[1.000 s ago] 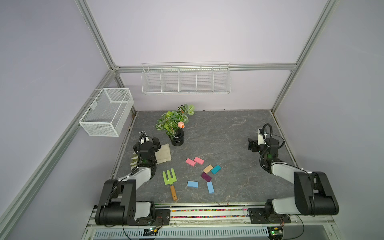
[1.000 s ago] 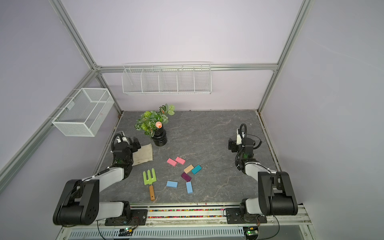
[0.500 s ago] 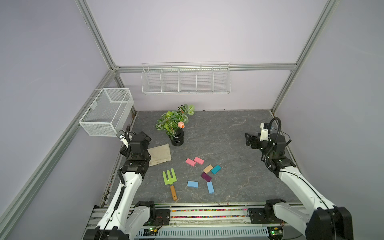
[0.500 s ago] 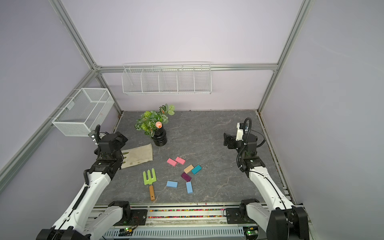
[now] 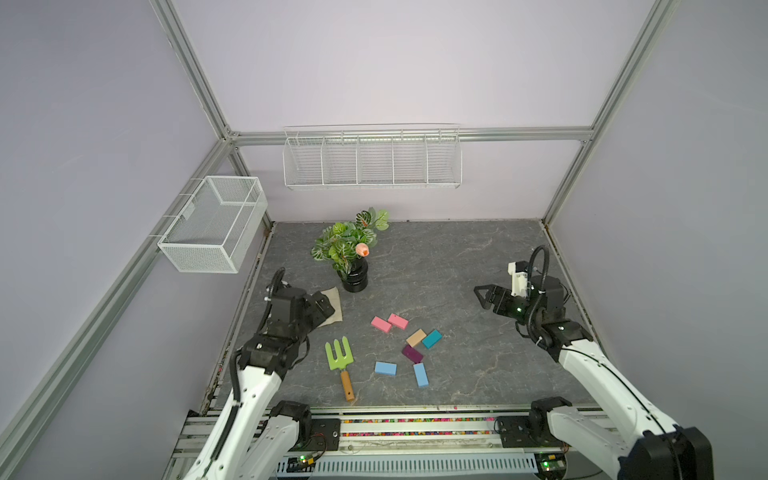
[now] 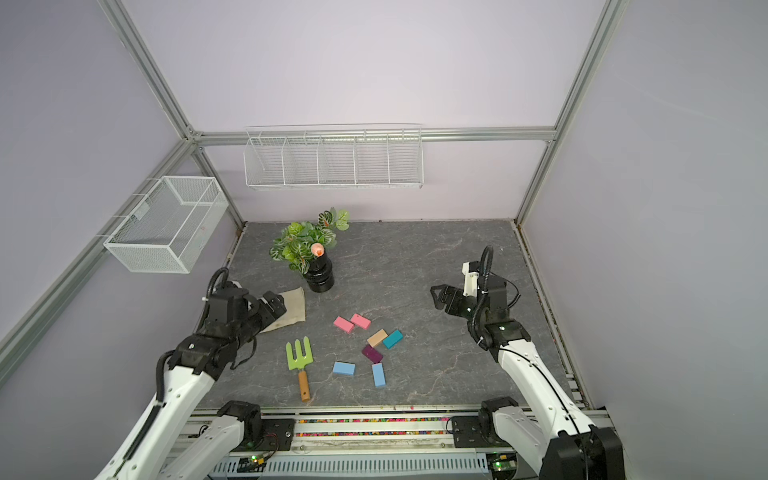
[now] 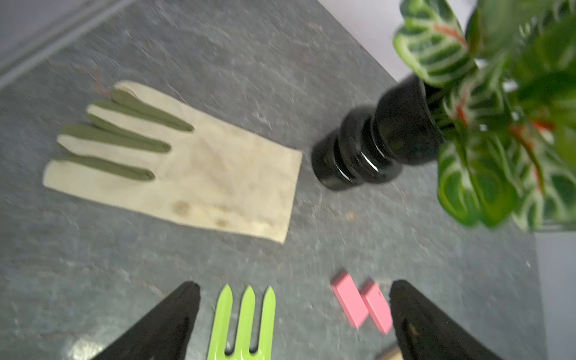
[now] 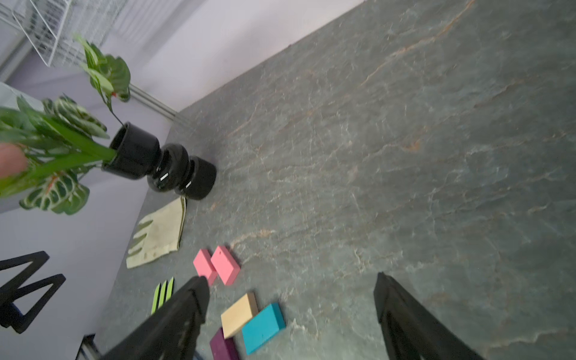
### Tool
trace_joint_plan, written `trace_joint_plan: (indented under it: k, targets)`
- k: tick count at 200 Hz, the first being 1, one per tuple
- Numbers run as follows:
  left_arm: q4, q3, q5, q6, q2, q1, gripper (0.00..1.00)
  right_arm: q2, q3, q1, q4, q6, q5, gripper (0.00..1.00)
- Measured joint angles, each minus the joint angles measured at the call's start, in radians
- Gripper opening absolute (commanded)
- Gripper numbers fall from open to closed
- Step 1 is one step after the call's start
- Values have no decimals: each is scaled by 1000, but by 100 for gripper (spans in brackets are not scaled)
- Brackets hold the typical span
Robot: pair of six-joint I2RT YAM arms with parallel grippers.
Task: Assemble the number 8 with building blocks
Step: Adjust the building block at the center of the board.
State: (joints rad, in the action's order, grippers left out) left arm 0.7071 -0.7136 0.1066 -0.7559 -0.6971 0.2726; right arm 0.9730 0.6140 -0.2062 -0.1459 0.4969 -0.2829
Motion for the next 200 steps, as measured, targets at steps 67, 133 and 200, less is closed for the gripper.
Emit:
trace_joint_plan:
  k: [67,133,200]
  targets:
    - [120,74,-153,-63,233,39,100,50,48,-311,-247,-30,124,89]
    - [124,64,-72,-143,-17,328,100,351,237,-512,-293,-35,300,93]
    - [13,63,44,-217,-162,483,100,623,420,-648,-295,-79,422,91]
